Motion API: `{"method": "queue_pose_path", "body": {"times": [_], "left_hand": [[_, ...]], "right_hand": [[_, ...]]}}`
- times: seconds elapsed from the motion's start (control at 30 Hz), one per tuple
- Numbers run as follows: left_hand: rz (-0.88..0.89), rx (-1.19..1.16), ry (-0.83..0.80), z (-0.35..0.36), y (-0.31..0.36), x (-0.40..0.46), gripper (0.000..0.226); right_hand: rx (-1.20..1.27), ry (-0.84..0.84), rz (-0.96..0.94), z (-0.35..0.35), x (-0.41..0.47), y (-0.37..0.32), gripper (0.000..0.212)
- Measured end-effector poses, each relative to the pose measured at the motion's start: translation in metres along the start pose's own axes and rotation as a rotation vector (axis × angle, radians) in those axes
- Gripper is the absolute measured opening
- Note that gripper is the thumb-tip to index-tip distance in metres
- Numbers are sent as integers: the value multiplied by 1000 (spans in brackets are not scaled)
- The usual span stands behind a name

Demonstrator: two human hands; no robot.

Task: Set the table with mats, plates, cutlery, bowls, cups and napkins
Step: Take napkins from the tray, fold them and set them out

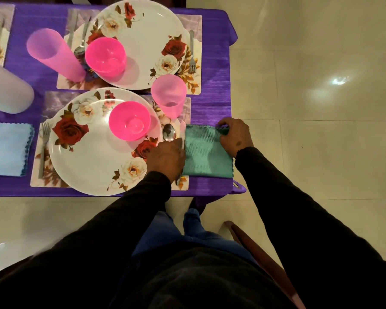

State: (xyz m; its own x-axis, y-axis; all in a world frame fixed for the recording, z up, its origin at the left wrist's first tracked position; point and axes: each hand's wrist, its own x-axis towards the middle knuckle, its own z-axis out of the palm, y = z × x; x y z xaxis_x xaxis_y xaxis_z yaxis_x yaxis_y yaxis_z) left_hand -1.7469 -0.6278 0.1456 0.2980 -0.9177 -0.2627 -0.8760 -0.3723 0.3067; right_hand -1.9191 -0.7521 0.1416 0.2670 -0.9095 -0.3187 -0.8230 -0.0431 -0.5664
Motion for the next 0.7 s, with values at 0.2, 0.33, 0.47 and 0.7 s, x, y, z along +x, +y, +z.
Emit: {"method": "queue_pose_path", "body": {"times": [0.2, 0.33, 0.47, 0.7], "left_hand": [[7, -20, 24, -2, -3, -3, 31], [31, 5, 8, -1, -7, -5, 34], [56, 6, 3, 1, -10, -7, 36], [50, 16, -23, -1, -10, -9, 38]], "right_hand": [[-22, -4, -31, 6, 2, 1, 40], [-25, -6, -47, 7, 3, -1, 39], [-40, -5, -36, 7, 1, -1, 40], [-74, -7, -62, 2, -5, -4, 40]]}}
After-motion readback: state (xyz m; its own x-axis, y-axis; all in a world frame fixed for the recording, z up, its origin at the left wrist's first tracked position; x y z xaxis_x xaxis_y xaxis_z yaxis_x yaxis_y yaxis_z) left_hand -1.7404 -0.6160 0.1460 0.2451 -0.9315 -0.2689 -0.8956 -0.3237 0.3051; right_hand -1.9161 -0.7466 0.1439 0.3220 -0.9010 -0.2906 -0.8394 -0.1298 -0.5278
